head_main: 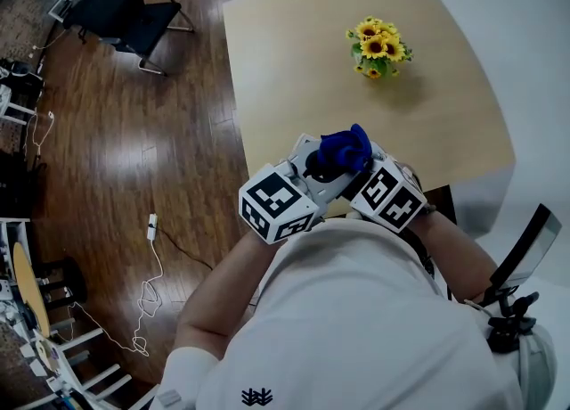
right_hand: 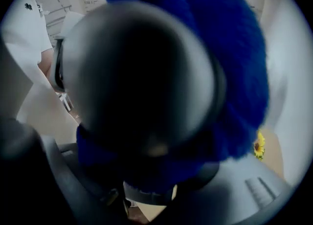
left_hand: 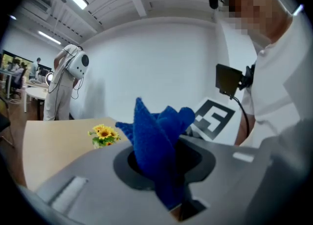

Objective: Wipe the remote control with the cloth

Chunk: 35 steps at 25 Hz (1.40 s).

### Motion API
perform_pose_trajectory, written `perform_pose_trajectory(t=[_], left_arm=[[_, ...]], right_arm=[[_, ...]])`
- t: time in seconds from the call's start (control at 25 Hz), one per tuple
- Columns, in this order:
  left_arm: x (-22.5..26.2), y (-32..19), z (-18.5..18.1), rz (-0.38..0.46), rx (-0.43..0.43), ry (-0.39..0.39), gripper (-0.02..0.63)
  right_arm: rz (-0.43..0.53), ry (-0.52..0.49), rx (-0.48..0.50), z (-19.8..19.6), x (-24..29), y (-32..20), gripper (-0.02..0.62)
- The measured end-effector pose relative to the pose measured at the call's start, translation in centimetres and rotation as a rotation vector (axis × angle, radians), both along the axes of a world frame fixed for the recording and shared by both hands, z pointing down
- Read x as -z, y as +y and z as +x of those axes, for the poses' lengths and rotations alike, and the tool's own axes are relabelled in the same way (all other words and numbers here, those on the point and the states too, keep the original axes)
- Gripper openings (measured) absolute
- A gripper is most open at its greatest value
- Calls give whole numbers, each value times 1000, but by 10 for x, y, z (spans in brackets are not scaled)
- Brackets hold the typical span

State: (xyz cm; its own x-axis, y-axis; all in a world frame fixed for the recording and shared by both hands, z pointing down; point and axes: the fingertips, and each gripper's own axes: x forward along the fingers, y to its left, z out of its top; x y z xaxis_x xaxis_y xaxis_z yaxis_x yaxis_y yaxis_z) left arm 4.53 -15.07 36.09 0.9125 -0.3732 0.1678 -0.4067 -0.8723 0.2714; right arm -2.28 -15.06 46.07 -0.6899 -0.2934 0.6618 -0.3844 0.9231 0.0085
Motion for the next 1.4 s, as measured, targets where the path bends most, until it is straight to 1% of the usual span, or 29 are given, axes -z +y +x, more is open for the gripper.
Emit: perform_pose_trajectory(t=[0.16,0.36,0.64,0.88,1.0,1.08,1.16,1.24,1.32,1.4], left_arm=[[-5,0,-2,-15,0,-11,109],[-15,-9,-20,-1,35,-68,109],[-21,-28,-61,19,128,-108,109],[-29,-45,-100,12,218,-121,109],[-31,-50,-111,13,251,-125,109],[-29,-51,-111,16,260,-118,109],[-21,-47,-105,25,251,-100,109],[-9,-37,-90,38,213,-69,109],[4,-25,-69,40,154,-30,109],[9,-11,-45,15,81,11,109]], right_arm=[[6,0,9,-3,3,1,262],[16,-3,6,-2,8,-1,262],[3,-2,-4,2,5,0,262],[-4,12,-16,10,2,-1,262],[-6,15,-21,12,1,-2,262],[-8,18,-22,12,0,-2,262],[-9,21,-21,11,-1,-2,262],[-10,24,-17,10,-1,-2,262],[-10,25,-9,7,-1,-2,262],[-3,31,6,3,1,0,262]])
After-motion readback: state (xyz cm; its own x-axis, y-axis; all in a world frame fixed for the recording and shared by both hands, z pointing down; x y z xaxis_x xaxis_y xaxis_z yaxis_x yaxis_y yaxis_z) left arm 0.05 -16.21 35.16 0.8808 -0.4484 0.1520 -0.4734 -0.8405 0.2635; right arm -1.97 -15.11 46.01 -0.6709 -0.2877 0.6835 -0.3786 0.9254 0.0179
